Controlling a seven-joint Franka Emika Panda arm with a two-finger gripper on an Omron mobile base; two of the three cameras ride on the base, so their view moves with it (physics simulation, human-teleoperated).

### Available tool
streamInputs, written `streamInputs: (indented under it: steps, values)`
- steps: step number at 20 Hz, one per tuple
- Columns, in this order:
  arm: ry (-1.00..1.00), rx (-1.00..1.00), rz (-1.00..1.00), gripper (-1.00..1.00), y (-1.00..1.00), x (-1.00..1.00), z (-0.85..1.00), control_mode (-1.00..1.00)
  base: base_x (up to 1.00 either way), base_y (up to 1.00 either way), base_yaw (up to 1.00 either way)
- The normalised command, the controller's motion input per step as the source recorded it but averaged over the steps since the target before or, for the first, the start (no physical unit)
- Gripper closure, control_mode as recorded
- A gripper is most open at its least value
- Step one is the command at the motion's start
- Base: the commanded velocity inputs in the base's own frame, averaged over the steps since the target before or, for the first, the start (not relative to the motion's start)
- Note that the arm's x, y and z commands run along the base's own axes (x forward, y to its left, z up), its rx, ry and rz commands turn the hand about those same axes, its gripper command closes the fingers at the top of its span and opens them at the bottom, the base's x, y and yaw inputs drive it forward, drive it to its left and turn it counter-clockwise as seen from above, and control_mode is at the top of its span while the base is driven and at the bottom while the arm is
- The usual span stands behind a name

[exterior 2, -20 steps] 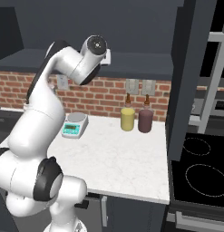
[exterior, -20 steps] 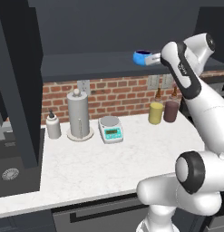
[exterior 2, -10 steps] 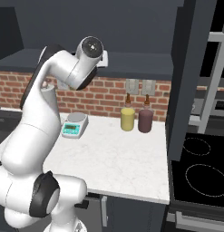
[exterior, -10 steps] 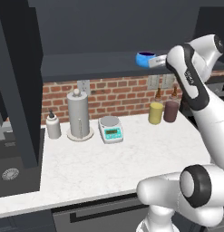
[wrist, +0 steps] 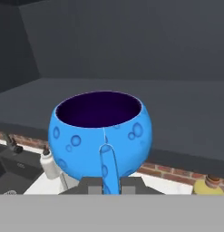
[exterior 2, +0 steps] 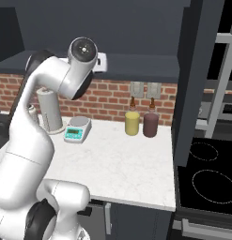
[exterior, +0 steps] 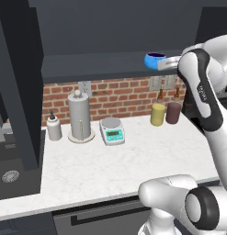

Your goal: Gather all objects into one cabinet and sort the glasses and bowls to opposite sides.

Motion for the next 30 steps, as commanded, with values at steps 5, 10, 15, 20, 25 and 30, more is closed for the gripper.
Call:
streamInputs:
  steps: [5, 10, 15, 20, 25, 30]
  values:
    - [0.00, 0.00, -0.17, 1.00, 0.00, -0.75, 0.24, -1.00, 0.00, 0.00, 0.00]
    - [0.00, -0.02, -0.15, 1.00, 0.00, -0.75, 0.14, -1.00, 0.00, 0.00, 0.00]
    - [0.07, -0.07, -0.13, 1.00, 0.00, -0.55, 0.20, -1.00, 0.00, 0.00, 0.00]
    - [0.12, -0.05, -0.08, 1.00, 0.00, -0.53, 0.15, -1.00, 0.00, 0.00, 0.00]
    - [0.12, -0.08, -0.03, 1.00, 0.03, -0.44, 0.08, -1.00, 0.00, 0.00, 0.00]
    - [0.01, -0.12, 0.00, 1.00, 0.20, -0.45, 0.00, -1.00, 0.00, 0.00, 0.00]
